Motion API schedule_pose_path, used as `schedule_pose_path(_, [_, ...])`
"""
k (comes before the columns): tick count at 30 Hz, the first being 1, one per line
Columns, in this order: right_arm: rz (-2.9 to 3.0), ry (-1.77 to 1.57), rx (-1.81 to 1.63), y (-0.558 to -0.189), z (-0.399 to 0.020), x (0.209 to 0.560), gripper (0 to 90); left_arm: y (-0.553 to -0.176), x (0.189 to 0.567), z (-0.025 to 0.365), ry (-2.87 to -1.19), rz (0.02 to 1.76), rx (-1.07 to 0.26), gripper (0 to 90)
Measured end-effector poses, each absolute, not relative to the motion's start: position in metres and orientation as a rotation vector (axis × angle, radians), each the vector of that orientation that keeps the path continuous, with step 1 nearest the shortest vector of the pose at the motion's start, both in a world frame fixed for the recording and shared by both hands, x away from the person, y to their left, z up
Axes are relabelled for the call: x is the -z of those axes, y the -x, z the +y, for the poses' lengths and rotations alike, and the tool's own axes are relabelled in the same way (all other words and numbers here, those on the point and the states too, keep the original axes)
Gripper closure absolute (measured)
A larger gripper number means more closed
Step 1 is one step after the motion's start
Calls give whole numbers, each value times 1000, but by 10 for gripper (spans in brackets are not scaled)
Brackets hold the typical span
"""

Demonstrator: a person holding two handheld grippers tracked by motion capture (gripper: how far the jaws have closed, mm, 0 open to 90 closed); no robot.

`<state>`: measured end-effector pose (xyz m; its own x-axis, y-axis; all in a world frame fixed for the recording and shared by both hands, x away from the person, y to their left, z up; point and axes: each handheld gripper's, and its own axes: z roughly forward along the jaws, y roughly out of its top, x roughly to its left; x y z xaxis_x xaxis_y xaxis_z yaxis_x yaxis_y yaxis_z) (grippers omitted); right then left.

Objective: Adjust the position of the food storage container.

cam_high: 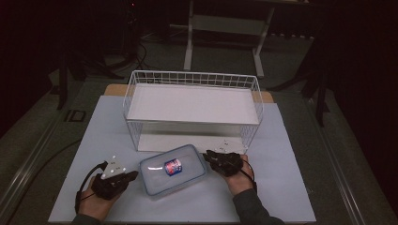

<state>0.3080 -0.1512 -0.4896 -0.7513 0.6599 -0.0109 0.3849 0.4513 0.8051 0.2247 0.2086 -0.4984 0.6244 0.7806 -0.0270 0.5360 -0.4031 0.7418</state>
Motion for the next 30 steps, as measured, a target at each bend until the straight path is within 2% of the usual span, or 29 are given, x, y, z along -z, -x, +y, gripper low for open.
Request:
schedule_pose_path(1, [2384,-891,-1199,-308,-151,490,763,-225,498,209,-2106,1028,-422,898])
schedule_pose_path(6, [2404,-929,-1161,-307,-164,491,875,-243,499,188,-2093,1029,-405,898])
schedule_pose_path(15, [2477,-1043,-1110,-300,-201,497,896,-260,499,163,-2096,1019,-419,898])
schedule_pose_path(30, [2511,-1043,-1044,-280,-224,496,894,-261,499,141,-2077,979,-387,898])
